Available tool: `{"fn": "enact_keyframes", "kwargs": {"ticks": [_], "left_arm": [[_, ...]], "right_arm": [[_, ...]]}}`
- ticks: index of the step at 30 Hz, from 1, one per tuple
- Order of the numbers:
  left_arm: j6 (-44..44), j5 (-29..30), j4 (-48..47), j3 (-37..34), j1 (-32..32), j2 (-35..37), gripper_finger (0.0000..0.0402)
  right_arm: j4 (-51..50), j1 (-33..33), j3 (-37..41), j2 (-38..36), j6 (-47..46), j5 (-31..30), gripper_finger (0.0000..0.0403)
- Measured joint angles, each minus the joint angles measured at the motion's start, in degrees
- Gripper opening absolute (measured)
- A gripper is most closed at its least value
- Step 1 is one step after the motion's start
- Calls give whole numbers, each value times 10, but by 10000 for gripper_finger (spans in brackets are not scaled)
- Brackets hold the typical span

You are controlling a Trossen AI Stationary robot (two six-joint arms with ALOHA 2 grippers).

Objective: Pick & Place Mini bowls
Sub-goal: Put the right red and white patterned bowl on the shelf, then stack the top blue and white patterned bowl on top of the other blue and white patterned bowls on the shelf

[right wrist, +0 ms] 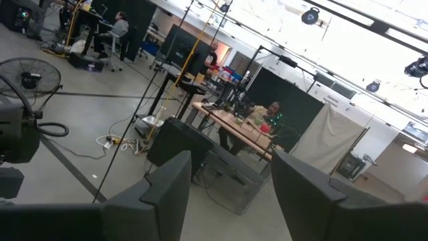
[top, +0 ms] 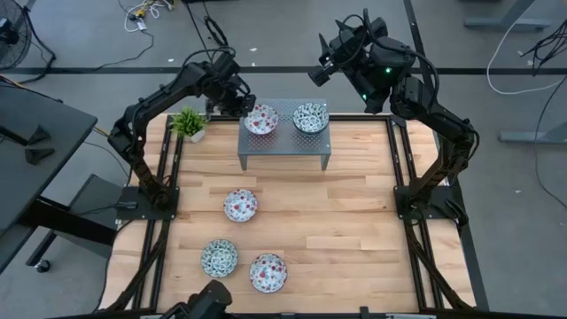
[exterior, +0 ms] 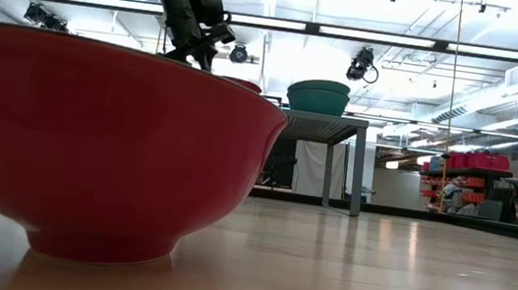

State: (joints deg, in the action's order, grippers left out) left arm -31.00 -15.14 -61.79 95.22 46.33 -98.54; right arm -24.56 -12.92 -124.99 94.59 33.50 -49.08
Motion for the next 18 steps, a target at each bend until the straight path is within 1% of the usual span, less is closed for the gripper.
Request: {"fn": "enact_keyframes", "kwargs": {"ticks": [4, 8, 14, 18], "left_arm": [[5, -1, -12, 34, 0, 0, 154], [32, -13, -42, 97, 0, 0, 174], [71, -5, -94, 206, -26, 0, 181], [89, 6, -133, 258, -53, 0, 181]], "right_arm": [[0, 0, 0, 0, 0, 0, 210], [0, 0, 0, 0, 0, 0, 210], [0, 0, 0, 0, 1, 0, 210], [-7, 0, 0, 0, 1, 0, 210]]}}
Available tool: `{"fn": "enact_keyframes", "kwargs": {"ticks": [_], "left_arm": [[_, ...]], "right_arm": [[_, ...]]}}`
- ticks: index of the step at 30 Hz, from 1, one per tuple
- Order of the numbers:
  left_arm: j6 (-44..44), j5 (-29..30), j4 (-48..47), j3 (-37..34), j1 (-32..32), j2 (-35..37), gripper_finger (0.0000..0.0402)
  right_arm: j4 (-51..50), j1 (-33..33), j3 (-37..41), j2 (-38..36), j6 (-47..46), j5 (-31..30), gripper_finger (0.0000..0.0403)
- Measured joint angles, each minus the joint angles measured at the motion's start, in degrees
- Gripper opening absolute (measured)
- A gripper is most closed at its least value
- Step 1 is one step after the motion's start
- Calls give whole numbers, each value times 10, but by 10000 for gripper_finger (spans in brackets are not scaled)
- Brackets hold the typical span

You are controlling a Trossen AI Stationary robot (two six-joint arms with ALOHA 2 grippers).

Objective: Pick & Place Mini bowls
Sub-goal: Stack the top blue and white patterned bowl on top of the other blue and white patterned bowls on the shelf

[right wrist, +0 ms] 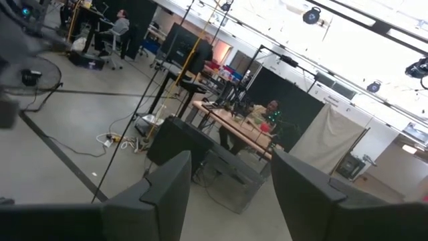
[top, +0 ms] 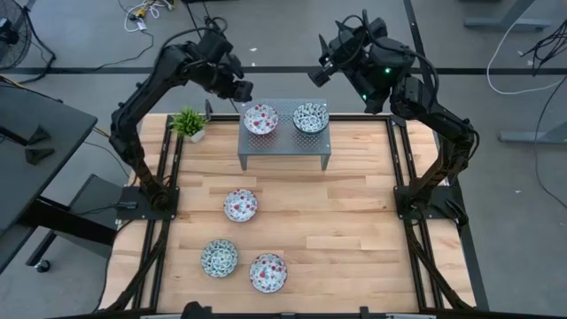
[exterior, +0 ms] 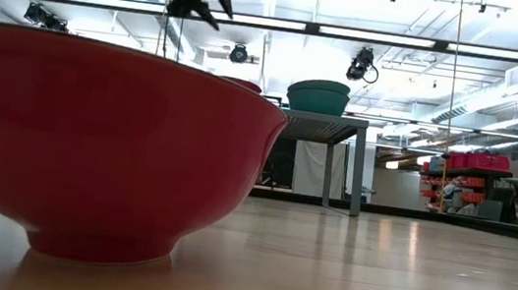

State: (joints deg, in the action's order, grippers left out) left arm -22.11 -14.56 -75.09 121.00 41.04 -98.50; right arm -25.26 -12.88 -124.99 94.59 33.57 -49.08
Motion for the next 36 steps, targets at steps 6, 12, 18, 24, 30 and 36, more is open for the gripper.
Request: {"fn": "enact_keyframes", "kwargs": {"ticks": [6, 12, 18, 24, 30, 36], "left_arm": [[52, 18, -44, 36, -57, 0, 181], [97, 75, -45, 36, -118, 0, 181], [115, 151, -42, 36, -171, 0, 181], [114, 157, -32, 35, -218, 0, 181], [113, 208, -17, 35, -279, 0, 181], [107, 223, 26, 35, -333, 1, 181]], "right_arm": [[-96, 2, 0, -11, -64, 25, 210], [-272, -1, 0, -57, -232, 180, 210], [-382, -4, 0, -95, -289, 258, 210], [-452, -4, 0, -115, -328, 277, 210], [-463, 5, 0, -132, -346, 292, 210], [-451, 17, 20, -152, -350, 291, 210]]}}
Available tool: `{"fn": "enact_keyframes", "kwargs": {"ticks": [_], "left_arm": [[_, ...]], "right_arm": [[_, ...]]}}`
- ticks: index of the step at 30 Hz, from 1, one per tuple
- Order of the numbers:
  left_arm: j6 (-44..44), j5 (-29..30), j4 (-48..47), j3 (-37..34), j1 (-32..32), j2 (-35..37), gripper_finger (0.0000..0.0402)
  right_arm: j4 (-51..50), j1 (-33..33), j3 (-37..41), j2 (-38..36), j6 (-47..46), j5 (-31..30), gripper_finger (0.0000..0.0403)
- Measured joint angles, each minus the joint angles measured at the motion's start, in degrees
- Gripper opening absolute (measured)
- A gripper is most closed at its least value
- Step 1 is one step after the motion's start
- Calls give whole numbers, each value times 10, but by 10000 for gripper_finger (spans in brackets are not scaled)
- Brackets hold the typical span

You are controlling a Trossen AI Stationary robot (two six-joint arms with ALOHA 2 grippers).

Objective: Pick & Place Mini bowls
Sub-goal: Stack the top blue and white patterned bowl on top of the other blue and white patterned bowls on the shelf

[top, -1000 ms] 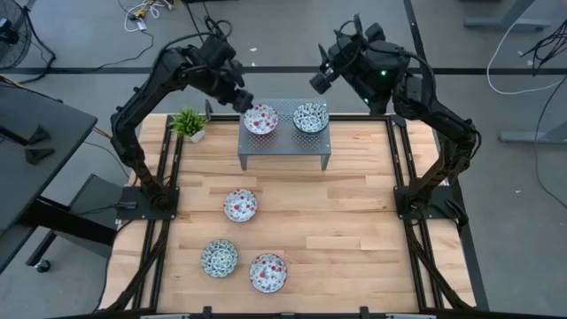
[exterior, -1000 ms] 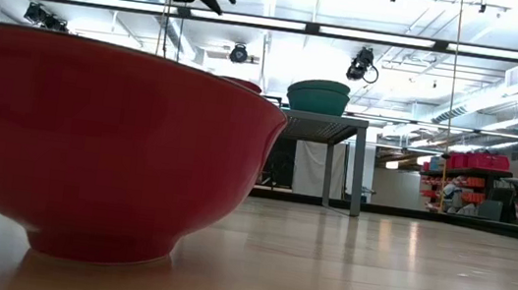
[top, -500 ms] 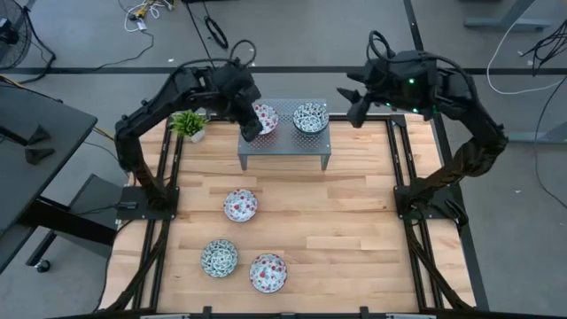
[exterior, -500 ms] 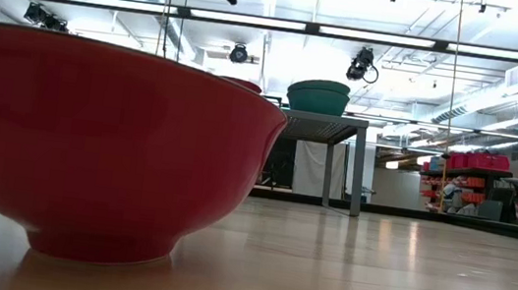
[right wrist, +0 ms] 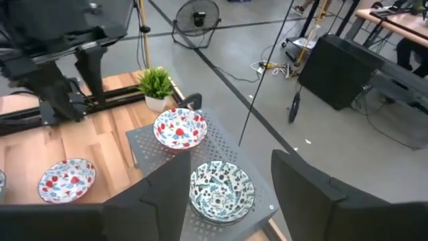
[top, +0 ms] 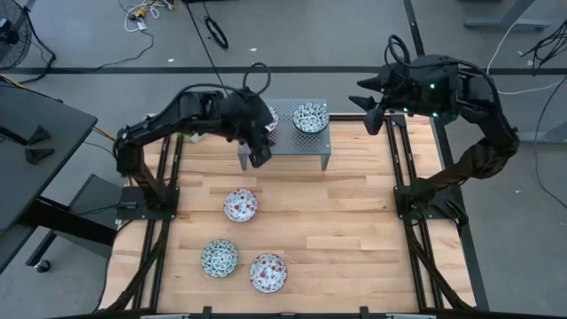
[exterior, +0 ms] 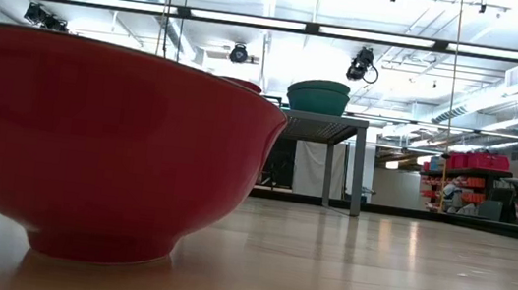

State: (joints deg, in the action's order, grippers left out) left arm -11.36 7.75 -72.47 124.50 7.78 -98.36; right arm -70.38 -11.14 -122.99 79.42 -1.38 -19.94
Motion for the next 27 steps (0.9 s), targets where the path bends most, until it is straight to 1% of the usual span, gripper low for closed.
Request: {"fn": "enact_keyframes", "kwargs": {"ticks": [4, 12, 16, 20, 27], "left_arm": [[-4, 0, 33, 0, -29, 3, 181], [0, 3, 41, 0, -69, 11, 181], [-3, 26, 42, 0, -86, 12, 181], [-8, 57, 74, -12, -103, 13, 181], [-17, 47, 199, -88, -107, 13, 181]], "right_arm": [[63, 13, 77, -34, -12, 0, 210], [251, 45, 287, -129, -33, 0, 210], [326, 62, 365, -168, -40, 1, 210], [372, 75, 414, -193, -42, 0, 210], [382, 77, 434, -201, -59, 0, 210]]}}
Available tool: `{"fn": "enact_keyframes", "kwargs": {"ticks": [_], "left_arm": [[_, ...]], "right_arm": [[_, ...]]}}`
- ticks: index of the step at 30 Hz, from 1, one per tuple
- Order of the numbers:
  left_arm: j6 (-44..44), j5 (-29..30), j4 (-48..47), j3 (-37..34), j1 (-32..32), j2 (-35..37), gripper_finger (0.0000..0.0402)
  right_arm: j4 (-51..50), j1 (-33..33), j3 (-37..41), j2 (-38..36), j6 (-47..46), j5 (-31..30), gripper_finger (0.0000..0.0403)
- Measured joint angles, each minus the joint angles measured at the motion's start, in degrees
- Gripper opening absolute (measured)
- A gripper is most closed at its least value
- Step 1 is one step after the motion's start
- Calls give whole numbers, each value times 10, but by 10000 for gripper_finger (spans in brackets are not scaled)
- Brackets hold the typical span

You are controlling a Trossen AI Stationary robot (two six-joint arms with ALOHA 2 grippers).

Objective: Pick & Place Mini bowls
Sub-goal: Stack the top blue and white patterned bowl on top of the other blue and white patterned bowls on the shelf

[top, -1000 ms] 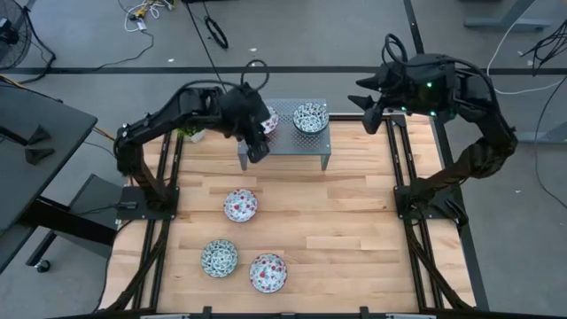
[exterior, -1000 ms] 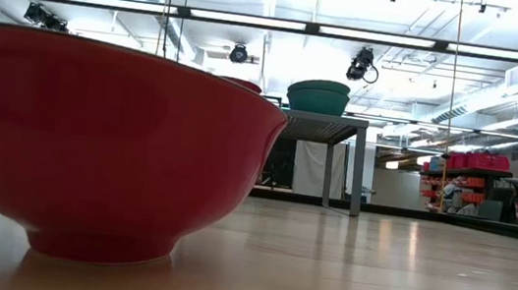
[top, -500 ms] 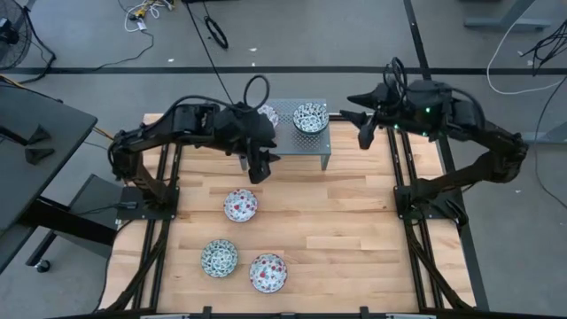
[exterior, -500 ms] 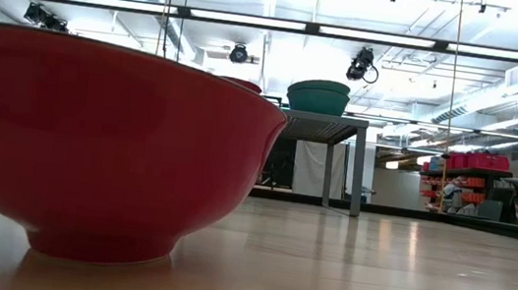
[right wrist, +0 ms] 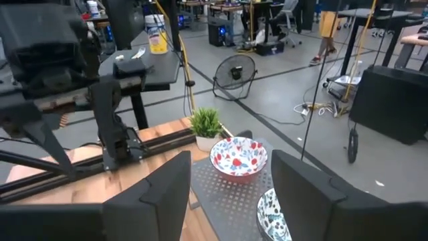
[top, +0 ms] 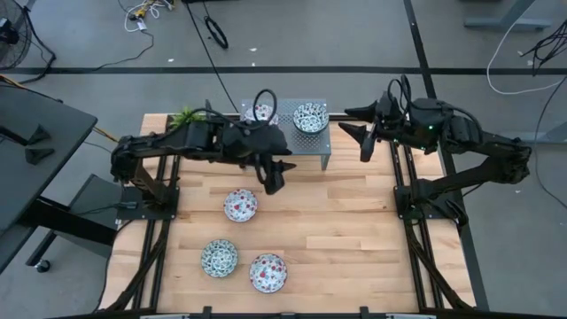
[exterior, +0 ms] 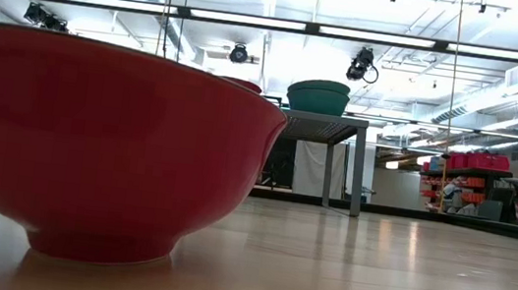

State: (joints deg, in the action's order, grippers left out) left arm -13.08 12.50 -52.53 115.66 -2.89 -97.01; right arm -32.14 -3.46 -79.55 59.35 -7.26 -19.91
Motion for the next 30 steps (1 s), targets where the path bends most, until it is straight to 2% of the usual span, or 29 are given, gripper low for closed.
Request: {"fn": "enact_keyframes", "kwargs": {"ticks": [5, 17, 30], "left_arm": [[-3, -20, 54, -45, 0, 0, 181], [-48, -22, 102, -180, -13, 38, 181], [-133, -23, 93, -305, -36, 118, 181]], "right_arm": [[0, 0, 0, 0, 0, 0, 210], [1, 0, 0, 0, 0, 0, 210], [4, 0, 0, 0, -13, 1, 210]]}}
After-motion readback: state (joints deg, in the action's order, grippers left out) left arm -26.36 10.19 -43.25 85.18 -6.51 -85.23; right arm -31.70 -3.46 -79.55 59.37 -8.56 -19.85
